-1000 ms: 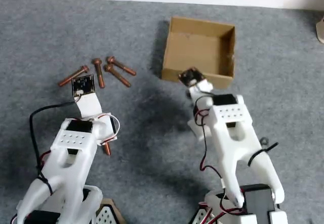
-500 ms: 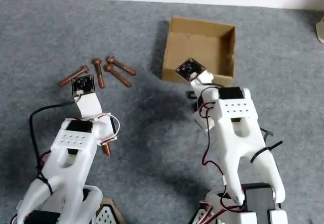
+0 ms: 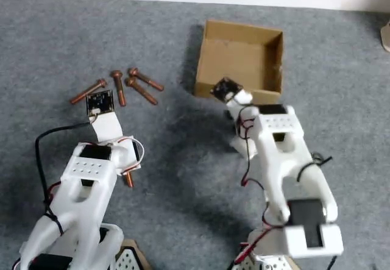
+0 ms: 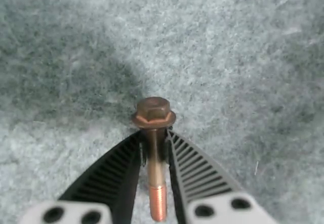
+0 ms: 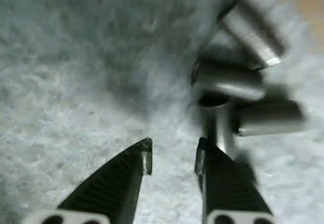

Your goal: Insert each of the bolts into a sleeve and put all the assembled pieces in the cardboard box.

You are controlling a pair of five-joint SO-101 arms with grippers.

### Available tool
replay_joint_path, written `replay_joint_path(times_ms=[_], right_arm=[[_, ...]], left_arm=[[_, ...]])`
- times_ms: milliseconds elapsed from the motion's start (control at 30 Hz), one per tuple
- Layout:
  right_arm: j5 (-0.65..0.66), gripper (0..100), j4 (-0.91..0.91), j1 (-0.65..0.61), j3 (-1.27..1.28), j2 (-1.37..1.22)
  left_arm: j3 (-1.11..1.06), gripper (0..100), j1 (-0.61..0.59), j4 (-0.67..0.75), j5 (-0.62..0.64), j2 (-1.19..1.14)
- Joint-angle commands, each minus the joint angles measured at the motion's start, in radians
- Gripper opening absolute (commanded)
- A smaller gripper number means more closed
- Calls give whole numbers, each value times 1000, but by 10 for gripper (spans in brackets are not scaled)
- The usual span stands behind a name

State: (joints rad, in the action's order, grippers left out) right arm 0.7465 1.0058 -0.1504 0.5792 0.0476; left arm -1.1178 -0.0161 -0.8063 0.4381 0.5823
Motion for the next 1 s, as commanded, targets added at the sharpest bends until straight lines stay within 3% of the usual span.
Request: replay_joint_path(times_ms=[0,267,633,967], right_arm=[[15,144,-42,10,-94,-62],[17,144,-54,30,-154,-134],[15,144,249,10,-358,-133],[77,144,242,16,-400,-140]], left_arm=[[5,6,15,14,-6,33],[5,6,15,14,-6,33],[5,6,15,14,-6,33],[5,6,15,14,-6,33]])
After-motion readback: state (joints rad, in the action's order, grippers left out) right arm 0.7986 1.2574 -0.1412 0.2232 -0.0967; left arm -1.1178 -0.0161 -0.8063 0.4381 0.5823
